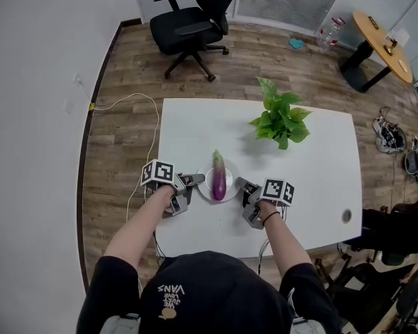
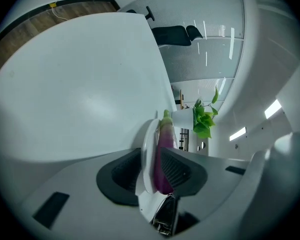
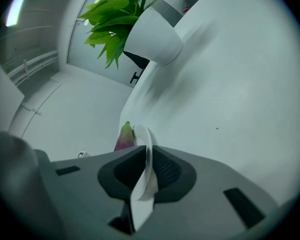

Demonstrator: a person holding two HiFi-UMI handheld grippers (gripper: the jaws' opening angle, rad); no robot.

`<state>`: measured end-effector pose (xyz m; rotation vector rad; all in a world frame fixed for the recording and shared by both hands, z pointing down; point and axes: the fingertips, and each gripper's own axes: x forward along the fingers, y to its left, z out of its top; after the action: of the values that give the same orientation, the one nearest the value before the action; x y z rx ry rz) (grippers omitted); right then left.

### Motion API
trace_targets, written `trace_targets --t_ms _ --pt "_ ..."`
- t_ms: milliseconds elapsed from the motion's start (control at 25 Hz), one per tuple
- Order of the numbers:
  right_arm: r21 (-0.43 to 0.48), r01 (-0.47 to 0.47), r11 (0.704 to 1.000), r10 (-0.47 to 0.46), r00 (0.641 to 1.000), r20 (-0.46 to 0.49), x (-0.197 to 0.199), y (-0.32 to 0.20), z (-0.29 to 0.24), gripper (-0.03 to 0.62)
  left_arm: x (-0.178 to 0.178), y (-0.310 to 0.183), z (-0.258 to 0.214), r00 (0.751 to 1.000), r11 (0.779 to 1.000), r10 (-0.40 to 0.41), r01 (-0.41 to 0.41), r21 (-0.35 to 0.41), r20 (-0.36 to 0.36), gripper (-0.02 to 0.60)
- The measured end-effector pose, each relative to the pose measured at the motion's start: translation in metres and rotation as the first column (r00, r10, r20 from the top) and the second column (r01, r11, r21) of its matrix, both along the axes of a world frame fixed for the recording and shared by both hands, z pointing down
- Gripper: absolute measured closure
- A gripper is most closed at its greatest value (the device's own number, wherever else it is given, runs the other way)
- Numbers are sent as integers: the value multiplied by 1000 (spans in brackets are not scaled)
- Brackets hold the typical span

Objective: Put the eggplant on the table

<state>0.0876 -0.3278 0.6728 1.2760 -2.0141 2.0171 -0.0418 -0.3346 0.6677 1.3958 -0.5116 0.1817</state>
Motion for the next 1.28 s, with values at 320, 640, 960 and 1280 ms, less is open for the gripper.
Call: trace_targets --t_ms 320,640,960,1280 --pt "11 17 1000 -16 998 -54 9 6 -9 476 -13 6 -7 999 1000 -24 24 12 28 399" --pt "101 27 995 -18 996 -91 13 12 -26 476 -24 4 -31 996 972 -34 12 234 88 387" --pt "383 67 921 0 985 -172 2 11 -79 524 -11 7 -86 991 809 -77 -5 588 114 455" --pt "542 180 821 0 949 -315 -6 31 -125 572 -9 28 -126 965 592 -128 -111 799 228 571"
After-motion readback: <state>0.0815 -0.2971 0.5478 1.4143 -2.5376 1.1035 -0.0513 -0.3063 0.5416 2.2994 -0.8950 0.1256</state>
